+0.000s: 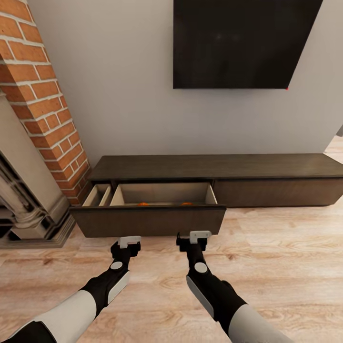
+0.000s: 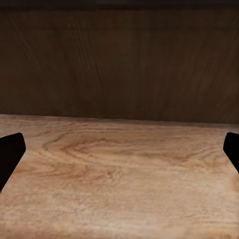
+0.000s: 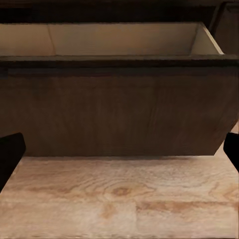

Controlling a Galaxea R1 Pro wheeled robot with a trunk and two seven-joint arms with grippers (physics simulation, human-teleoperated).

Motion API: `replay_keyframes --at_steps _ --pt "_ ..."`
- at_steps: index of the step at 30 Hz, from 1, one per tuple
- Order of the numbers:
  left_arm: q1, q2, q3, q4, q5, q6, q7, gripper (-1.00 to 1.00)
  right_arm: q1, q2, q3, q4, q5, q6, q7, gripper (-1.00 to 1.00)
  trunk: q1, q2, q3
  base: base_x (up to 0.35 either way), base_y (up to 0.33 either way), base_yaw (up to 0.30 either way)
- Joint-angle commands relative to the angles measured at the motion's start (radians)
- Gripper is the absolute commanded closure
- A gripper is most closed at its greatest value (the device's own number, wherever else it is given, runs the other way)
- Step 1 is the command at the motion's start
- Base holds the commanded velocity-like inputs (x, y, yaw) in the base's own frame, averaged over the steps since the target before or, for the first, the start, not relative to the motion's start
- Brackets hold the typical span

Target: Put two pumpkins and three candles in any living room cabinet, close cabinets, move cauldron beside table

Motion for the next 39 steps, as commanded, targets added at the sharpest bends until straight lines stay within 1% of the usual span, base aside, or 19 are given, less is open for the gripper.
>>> replay_keyframes --at_steps 1,3,6,8,11,15,18,24,28,32,39 --pt "-0.001 0.0 -0.008 0.0 0.009 -0.005 0.006 -1.0 -0.001 -0.001 0.001 0.001 -0.023 -0.006 0.03 -1.0 0.004 -0.008 -0.004 0.0 0.0 0.0" --pt "-0.001 0.0 -0.008 0.0 0.009 -0.006 0.007 -1.0 -0.001 -0.002 -0.006 0.001 -0.05 -0.004 0.086 -1.0 0.011 -0.022 -0.01 0.0 0.0 0.0" --pt "-0.001 0.0 -0.008 0.0 0.009 -0.006 0.009 -1.0 -0.001 -0.002 -0.012 0.001 -0.069 -0.002 0.114 -1.0 0.023 -0.043 -0.02 0.0 0.0 0.0" --pt "-0.001 0.0 -0.008 0.0 0.009 -0.006 0.011 -1.0 -0.001 -0.002 -0.013 0.003 -0.074 -0.001 0.122 -1.0 0.031 -0.057 -0.026 0.0 0.0 0.0" --pt "-0.001 0.0 -0.008 -0.001 0.009 -0.006 0.014 -1.0 -0.001 -0.001 -0.014 0.019 -0.077 0.0 0.126 -1.0 0.042 -0.078 -0.035 0.0 0.0 0.0" --pt "-0.001 0.001 -0.008 -0.002 0.009 -0.006 0.015 -1.0 -0.001 0.0 -0.014 0.073 -0.078 0.001 0.127 -1.0 0.057 -0.106 -0.048 0.0 0.0 0.0" --pt "-0.001 0.002 -0.006 -0.023 0.009 -0.006 0.018 -1.0 -0.001 0.001 -0.015 0.096 -0.079 0.0 0.128 -1.0 0.069 -0.127 -0.057 0.0 0.0 0.0" --pt "-0.001 0.004 -0.002 -0.06 0.009 -0.006 0.021 -1.0 -0.001 0.0 -0.021 0.103 -0.08 -0.001 0.127 -1.0 0.092 -0.169 -0.076 0.0 0.0 0.0" --pt "0.0 0.011 -0.003 -0.097 0.009 -0.016 0.033 -1.0 -0.001 0.0 -0.038 0.103 -0.08 -0.002 0.124 -1.0 0.107 -0.197 -0.089 0.0 0.0 0.0" --pt "0.0 0.021 -0.007 -0.123 0.008 -0.032 0.064 -1.0 -0.001 0.001 -0.062 0.103 -0.079 -0.008 0.123 -1.0 0.123 -0.225 -0.101 0.0 0.0 0.0" --pt "0.0 0.023 -0.009 -0.131 0.008 -0.035 0.067 -1.0 -0.001 0.001 -0.103 0.103 -0.078 -0.014 0.12 -1.0 0.149 -0.274 -0.123 0.0 0.0 0.0"
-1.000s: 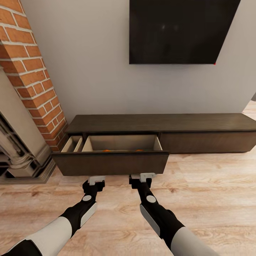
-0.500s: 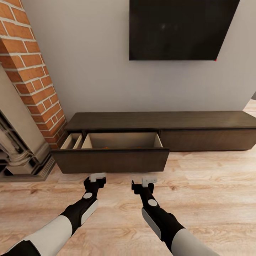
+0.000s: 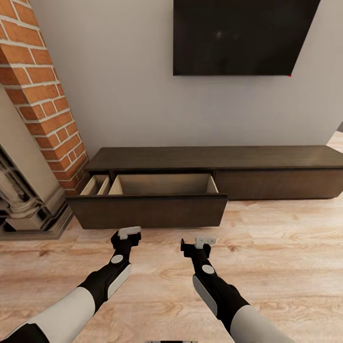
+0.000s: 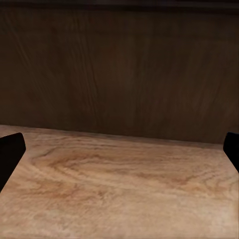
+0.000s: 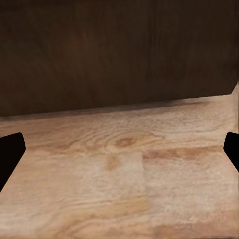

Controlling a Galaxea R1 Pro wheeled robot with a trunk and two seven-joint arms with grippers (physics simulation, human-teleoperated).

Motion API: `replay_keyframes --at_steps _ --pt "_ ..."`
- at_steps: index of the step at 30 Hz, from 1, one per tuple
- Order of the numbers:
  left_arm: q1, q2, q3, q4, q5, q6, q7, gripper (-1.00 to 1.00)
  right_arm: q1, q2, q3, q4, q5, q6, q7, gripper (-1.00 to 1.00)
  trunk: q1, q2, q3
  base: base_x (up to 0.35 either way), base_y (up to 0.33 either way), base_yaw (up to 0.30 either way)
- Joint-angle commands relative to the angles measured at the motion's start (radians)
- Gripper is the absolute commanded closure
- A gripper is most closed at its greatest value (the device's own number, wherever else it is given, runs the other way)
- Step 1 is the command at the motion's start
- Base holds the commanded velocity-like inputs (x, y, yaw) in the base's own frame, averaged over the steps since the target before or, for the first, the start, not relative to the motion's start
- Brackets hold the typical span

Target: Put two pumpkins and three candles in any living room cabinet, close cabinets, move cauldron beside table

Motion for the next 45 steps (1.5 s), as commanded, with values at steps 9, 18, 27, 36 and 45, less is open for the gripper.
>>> replay_keyframes --at_steps 9,18,27,36,45 --pt "-0.001 0.002 -0.011 0.0 0.011 -0.004 -0.019 -1.0 -0.001 0.001 -0.003 -0.001 -0.009 -0.048 -0.035 -1.0 0.034 -0.064 -0.029 0.0 0.0 0.0" --pt "0.001 0.006 -0.011 0.002 -0.022 -0.002 -0.064 -1.0 -0.001 -0.001 0.001 -0.002 -0.002 -0.076 -0.113 -1.0 0.039 -0.071 -0.04 0.0 0.0 0.0" --pt "0.011 0.005 -0.011 0.001 -0.025 0.0 -0.065 -1.0 -0.001 -0.001 0.004 -0.002 -0.001 -0.077 -0.118 -1.0 0.039 -0.071 -0.04 0.0 0.0 0.0" --pt "0.011 0.004 -0.01 0.0 -0.026 0.008 -0.065 -1.0 -0.001 0.002 0.005 -0.002 -0.001 -0.077 -0.118 -1.0 0.039 -0.071 -0.04 0.0 0.0 0.0" --pt "0.011 0.003 -0.009 0.001 -0.027 0.01 -0.065 -1.0 -0.001 0.003 0.009 -0.002 0.0 -0.072 -0.103 -1.0 0.039 -0.071 -0.04 0.047 0.003 0.0"
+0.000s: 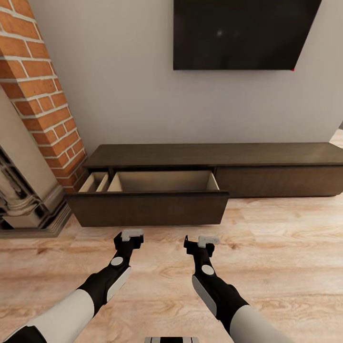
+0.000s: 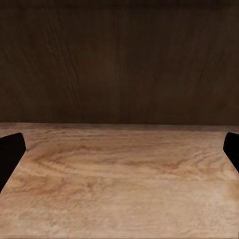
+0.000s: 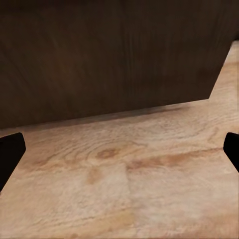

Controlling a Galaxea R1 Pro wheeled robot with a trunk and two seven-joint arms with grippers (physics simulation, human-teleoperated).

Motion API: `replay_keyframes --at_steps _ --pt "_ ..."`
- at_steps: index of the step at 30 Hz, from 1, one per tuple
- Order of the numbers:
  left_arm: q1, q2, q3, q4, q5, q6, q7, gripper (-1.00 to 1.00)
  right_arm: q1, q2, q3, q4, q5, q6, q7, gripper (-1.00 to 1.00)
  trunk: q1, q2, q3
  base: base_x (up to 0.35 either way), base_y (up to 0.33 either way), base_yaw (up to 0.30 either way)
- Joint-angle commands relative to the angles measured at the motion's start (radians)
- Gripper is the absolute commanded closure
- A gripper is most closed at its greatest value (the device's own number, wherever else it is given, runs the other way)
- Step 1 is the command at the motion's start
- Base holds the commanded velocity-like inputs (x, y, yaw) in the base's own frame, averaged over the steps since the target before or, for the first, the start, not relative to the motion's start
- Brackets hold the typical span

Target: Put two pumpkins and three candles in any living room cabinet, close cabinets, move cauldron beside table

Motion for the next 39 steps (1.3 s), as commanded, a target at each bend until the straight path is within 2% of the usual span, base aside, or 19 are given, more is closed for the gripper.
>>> replay_keyframes --at_steps 1,7,18,27,39 --pt "-0.001 0.001 -0.008 -0.001 0.009 -0.005 0.007 -1.0 -0.001 -0.001 0.006 0.0 -0.01 -0.006 -0.005 -1.0 0.0 0.0 -0.001 0.234 0.035 0.0" --pt "-0.001 0.002 -0.008 0.0 0.01 -0.004 0.007 -1.0 -0.001 0.0 0.007 0.0 -0.009 -0.007 -0.004 -1.0 0.0 0.0 -0.001 0.239 0.065 0.0" --pt "-0.001 0.001 -0.007 0.0 0.013 -0.003 0.007 -1.0 -0.001 0.001 0.007 -0.002 -0.008 -0.008 -0.02 -1.0 0.0 0.0 -0.001 0.068 -0.041 0.0" --pt "-0.001 0.001 0.0 0.0 0.018 -0.002 0.007 -1.0 -0.001 0.003 0.01 -0.008 -0.002 -0.013 -0.02 -1.0 0.0 0.0 -0.001 0.226 -0.001 0.0" --pt "-0.001 0.002 0.0 0.0 0.017 -0.003 0.008 -1.0 -0.001 0.002 0.012 -0.01 0.001 -0.014 -0.015 -1.0 0.0 0.0 -0.001 0.085 0.0 0.0"
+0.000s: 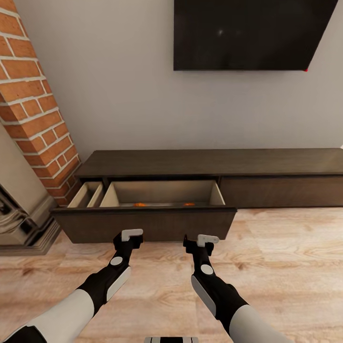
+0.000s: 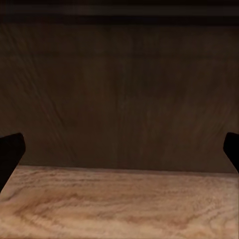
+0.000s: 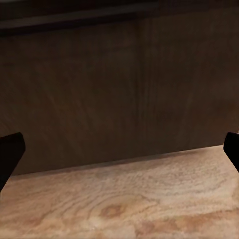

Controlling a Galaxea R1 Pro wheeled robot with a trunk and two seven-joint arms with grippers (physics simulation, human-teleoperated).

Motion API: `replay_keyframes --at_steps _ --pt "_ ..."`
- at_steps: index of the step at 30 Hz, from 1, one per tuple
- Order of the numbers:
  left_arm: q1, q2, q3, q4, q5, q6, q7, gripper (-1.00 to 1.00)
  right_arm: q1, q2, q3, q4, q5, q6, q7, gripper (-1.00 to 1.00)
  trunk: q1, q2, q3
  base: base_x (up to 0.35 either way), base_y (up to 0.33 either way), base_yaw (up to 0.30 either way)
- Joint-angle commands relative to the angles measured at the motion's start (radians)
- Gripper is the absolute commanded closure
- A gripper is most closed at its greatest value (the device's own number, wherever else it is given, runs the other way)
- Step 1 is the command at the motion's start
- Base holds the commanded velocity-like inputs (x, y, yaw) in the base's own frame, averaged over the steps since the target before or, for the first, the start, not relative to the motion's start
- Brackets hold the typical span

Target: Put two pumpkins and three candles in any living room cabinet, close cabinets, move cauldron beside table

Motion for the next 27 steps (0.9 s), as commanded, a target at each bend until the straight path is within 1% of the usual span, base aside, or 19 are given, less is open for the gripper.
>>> replay_keyframes --at_steps 1,6,8,10,12,16,27 --pt "-0.001 0.001 -0.008 -0.001 0.009 -0.005 0.007 -1.0 -0.001 -0.001 0.007 0.0 -0.01 -0.006 -0.005 -1.0 0.0 0.0 -0.001 0.025 0.0 0.0" --pt "-0.001 0.0 -0.006 -0.001 0.012 -0.005 0.008 -1.0 -0.001 -0.001 0.016 0.001 -0.007 -0.007 0.003 -1.0 0.0 0.0 -0.001 0.006 0.0 0.0" --pt "-0.001 0.0 -0.006 -0.001 0.013 -0.005 0.009 -1.0 -0.001 -0.001 0.034 0.001 0.004 -0.007 0.003 -1.0 0.0 0.0 -0.001 0.001 0.0 0.0" --pt "-0.001 0.0 -0.005 -0.001 0.013 -0.005 0.011 -1.0 -0.001 -0.001 0.061 0.002 0.022 -0.008 0.004 -1.0 0.0 0.0 -0.001 0.0 0.0 0.0" --pt "-0.001 0.0 -0.005 -0.001 0.013 -0.006 0.011 -1.0 -0.001 -0.001 0.075 0.002 0.032 -0.009 0.004 -1.0 0.0 0.0 -0.001 0.0 0.0 0.0" --pt "-0.001 0.0 -0.005 -0.001 0.013 -0.006 0.013 -1.0 -0.001 -0.001 0.084 0.002 0.038 -0.01 0.004 -1.0 0.002 -0.001 -0.016 0.0 0.0 0.0" --pt "-0.001 0.001 -0.005 -0.001 0.012 -0.009 0.018 -1.0 -0.001 -0.002 0.085 0.0 0.039 -0.018 0.004 -1.0 0.007 -0.004 -0.059 0.0 0.0 0.0"
